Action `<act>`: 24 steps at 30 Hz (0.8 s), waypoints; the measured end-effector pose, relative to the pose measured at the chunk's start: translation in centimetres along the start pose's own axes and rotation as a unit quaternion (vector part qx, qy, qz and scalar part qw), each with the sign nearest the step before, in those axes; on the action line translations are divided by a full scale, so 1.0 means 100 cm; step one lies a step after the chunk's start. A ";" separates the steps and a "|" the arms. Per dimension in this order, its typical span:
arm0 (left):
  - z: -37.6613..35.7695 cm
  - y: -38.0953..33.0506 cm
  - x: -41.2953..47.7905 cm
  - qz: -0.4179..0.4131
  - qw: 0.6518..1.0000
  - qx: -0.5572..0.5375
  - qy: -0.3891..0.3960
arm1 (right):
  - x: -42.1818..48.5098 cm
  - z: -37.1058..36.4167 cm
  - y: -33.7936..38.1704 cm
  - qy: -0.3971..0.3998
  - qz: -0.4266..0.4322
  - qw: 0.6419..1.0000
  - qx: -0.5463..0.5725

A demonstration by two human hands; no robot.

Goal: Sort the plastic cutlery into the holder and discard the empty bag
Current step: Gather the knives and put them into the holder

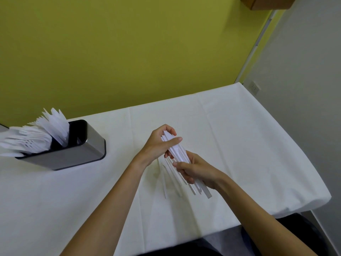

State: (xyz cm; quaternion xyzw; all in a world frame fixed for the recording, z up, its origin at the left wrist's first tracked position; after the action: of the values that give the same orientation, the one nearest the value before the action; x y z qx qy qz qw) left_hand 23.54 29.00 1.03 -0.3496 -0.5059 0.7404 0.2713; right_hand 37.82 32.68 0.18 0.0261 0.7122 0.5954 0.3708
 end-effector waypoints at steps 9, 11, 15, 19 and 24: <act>0.003 0.004 0.006 -0.010 0.997 0.048 -0.064 | 0.005 0.003 0.006 -0.098 0.038 0.980 -0.167; 0.002 0.004 0.007 -0.025 0.995 0.071 -0.067 | 0.007 0.000 0.007 -0.096 0.036 0.980 -0.170; 0.003 0.000 0.009 -0.025 0.996 0.054 -0.064 | 0.010 -0.005 0.010 -0.079 0.043 0.991 -0.102; 0.007 -0.006 0.007 0.013 0.999 -0.024 -0.044 | 0.011 -0.006 0.011 -0.073 0.057 0.992 -0.085; 0.010 -0.007 0.005 0.000 0.998 -0.030 -0.048 | 0.012 -0.006 0.011 -0.054 0.026 0.995 -0.080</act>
State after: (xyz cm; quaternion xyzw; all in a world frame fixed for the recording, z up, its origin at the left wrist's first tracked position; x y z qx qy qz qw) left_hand 22.52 29.07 1.80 -0.3218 -0.5400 0.7410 0.2362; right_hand 36.11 33.08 0.56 0.0473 0.6405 0.6573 0.3942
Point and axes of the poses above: each hand's wrist, its own x-axis towards the middle knuckle, its own z-axis out of the back of the hand, y = z × x, the point moved 3 cm from there along x, towards the middle knuckle, and after that the axes turned 13 degrees about -y, right-handed, at the moved point
